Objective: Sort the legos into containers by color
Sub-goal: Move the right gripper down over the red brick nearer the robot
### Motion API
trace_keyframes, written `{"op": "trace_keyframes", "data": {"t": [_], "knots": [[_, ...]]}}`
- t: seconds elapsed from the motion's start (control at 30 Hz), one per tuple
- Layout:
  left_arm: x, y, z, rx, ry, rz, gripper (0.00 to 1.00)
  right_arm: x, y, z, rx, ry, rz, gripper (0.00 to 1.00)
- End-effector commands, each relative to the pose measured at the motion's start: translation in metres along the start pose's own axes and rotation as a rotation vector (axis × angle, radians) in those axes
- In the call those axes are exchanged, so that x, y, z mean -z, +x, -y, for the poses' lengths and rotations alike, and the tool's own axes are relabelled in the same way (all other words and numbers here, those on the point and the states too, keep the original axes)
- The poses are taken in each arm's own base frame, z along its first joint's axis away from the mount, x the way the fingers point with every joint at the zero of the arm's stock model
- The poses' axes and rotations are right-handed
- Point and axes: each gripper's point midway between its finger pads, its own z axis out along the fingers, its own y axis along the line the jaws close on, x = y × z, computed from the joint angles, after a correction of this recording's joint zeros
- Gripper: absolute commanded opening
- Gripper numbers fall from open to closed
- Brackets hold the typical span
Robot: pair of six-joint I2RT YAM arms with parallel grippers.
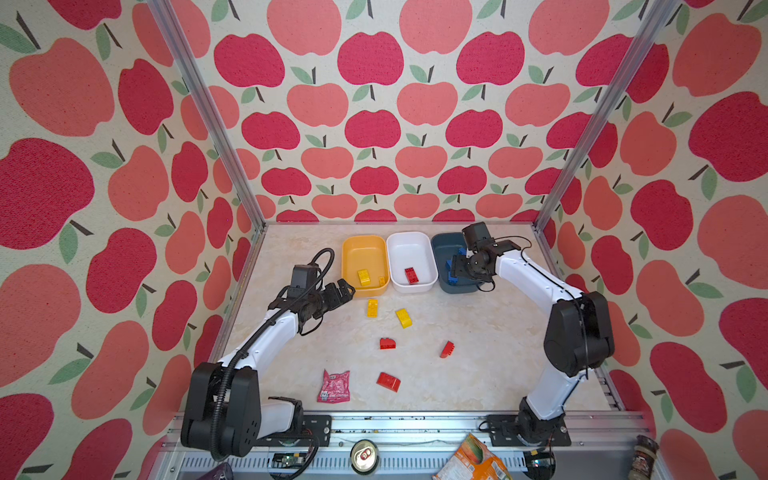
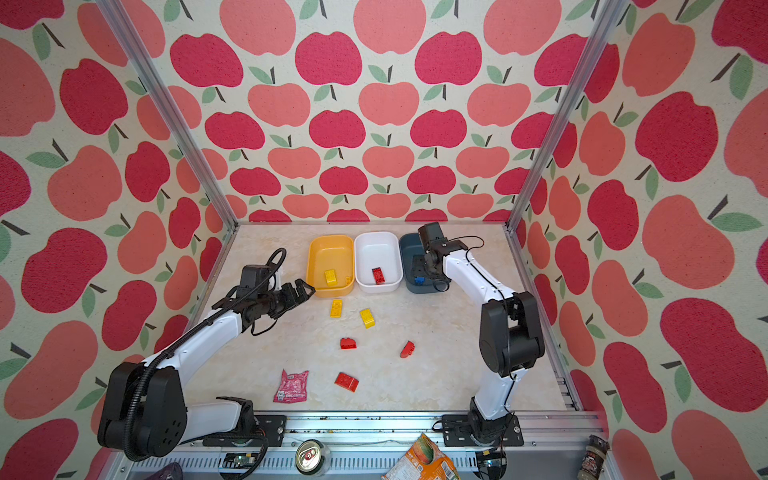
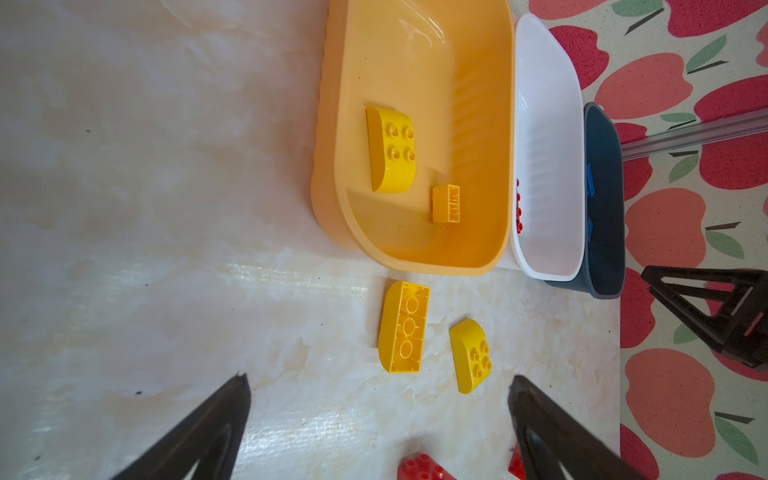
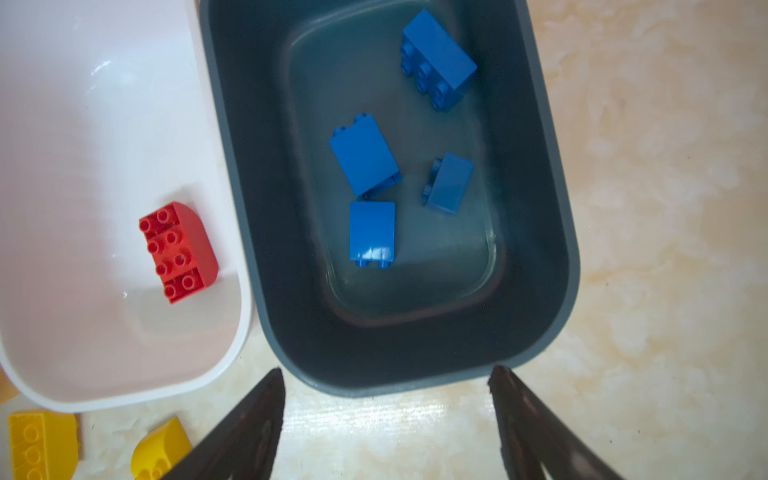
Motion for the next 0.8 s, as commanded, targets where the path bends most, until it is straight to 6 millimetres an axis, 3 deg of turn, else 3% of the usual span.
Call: {"op": "trace_keyframes", "data": {"t": [0.0,0.33,0.77], "knots": [[-0.002,0.002,-0.002,0.000,0.002,-0.014,0.99,0.007,0.041,-0.002,-0.065,-0.015,-0.079,0.80],[-0.004,0.002,0.001,-0.002,0.010,-0.016,0.99,0.010,0.132,-0.016,-0.157,-0.010,-0.211,0.80],[-0.003,0.006,-0.001,-0.004,0.010,-0.023,0.99,0.007,0.199,-0.024,-0.236,0.014,-0.364,0.73]]}}
